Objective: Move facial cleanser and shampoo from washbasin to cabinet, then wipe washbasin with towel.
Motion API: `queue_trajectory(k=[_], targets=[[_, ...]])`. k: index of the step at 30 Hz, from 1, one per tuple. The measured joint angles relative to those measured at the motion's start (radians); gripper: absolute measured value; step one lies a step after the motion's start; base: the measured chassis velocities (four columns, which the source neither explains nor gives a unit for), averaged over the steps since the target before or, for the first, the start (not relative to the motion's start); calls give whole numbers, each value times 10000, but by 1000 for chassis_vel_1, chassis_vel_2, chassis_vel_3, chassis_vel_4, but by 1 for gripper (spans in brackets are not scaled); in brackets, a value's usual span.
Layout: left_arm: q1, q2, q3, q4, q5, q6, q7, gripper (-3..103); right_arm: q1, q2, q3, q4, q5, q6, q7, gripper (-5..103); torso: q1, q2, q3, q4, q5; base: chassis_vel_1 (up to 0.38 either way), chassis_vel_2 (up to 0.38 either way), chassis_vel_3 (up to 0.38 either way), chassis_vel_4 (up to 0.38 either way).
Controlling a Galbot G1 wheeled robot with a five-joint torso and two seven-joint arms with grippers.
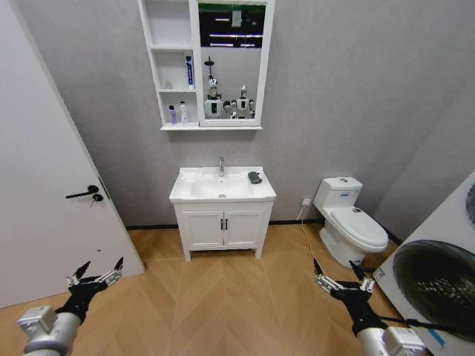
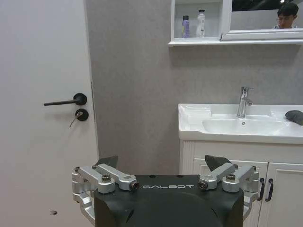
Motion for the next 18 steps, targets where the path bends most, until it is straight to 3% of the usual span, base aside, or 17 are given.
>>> queue_trajectory(k=[18], targets=[[0,0,0,0,1,0,1,100,0,0,0,0,0,0,-1,100,0,0,0,0,0,27,27,29,27]])
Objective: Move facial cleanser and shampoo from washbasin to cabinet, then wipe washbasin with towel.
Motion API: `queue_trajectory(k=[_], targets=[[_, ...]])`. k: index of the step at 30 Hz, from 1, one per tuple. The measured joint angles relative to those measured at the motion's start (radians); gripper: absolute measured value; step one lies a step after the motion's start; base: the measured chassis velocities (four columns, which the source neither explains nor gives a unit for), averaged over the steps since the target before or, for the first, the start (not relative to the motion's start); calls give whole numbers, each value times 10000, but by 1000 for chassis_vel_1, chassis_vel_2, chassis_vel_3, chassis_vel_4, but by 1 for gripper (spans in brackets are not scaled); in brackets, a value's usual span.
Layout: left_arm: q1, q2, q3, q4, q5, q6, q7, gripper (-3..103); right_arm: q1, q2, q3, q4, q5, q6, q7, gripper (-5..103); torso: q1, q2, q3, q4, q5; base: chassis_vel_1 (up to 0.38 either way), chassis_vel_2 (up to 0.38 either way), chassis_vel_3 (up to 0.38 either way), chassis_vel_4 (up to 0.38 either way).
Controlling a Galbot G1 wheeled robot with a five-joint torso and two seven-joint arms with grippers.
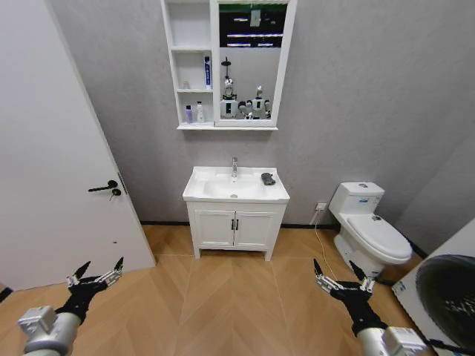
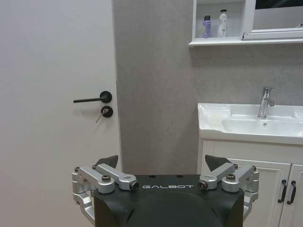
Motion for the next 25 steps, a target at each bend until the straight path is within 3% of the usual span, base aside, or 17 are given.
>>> queue_trajectory(k=[25], targets=[[1,0,0,0,0,0,-1,100,-1,0,0,0,0,0,0,100,-7,3,-3,1,0,42,-45,-40,39]])
